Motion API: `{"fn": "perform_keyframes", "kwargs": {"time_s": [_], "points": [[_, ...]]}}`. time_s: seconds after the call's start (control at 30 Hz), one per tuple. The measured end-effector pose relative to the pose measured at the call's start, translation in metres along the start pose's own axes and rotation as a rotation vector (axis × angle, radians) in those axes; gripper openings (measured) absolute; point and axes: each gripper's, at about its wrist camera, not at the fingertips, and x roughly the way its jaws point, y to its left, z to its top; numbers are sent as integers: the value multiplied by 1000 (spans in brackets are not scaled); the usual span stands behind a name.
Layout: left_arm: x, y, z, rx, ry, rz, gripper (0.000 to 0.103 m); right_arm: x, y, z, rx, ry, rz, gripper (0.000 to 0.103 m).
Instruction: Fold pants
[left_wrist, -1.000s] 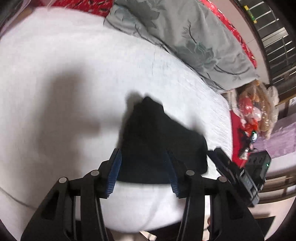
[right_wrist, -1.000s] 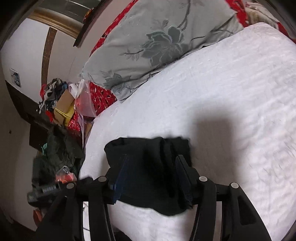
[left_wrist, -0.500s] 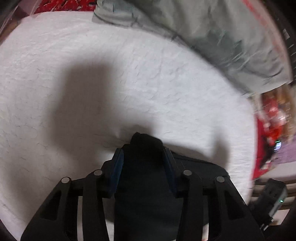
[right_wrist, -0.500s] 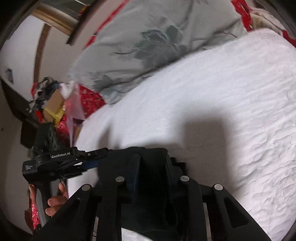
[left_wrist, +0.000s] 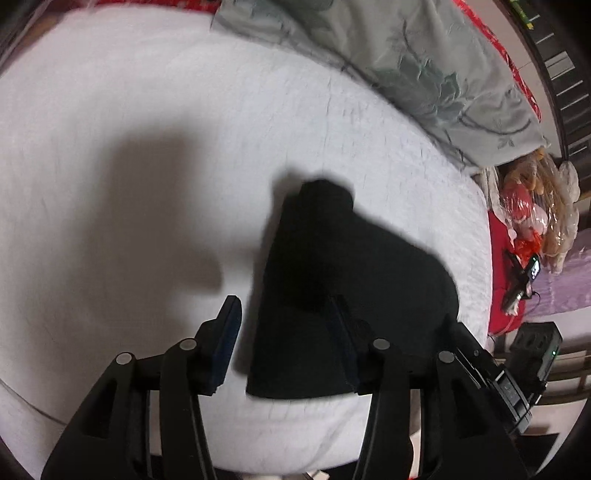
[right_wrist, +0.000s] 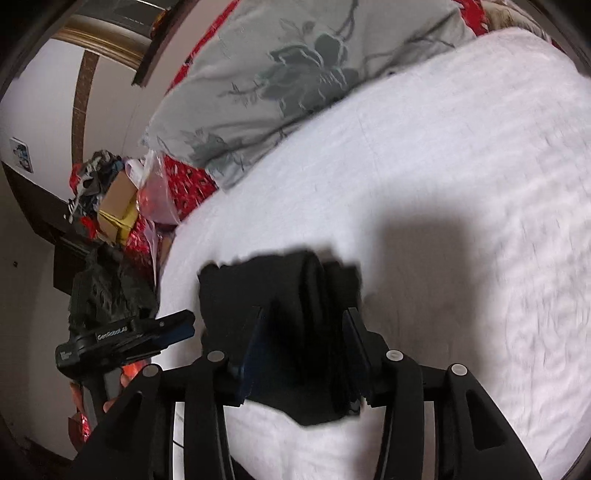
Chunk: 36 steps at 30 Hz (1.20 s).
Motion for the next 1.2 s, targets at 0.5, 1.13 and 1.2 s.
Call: {"fn": "perform_keyframes", "kwargs": {"time_s": [0.5, 1.13, 1.2], "points": [[-30, -28, -44, 184, -163, 223, 49, -25, 7, -11, 9, -40, -62, 44], [-34, -8, -54, 206, -216, 323, 55, -42, 2, -25, 20, -26, -123, 68], [-31, 3, -48, 161, -181, 310, 55, -43, 0, -23, 29, -35, -120, 68]]}}
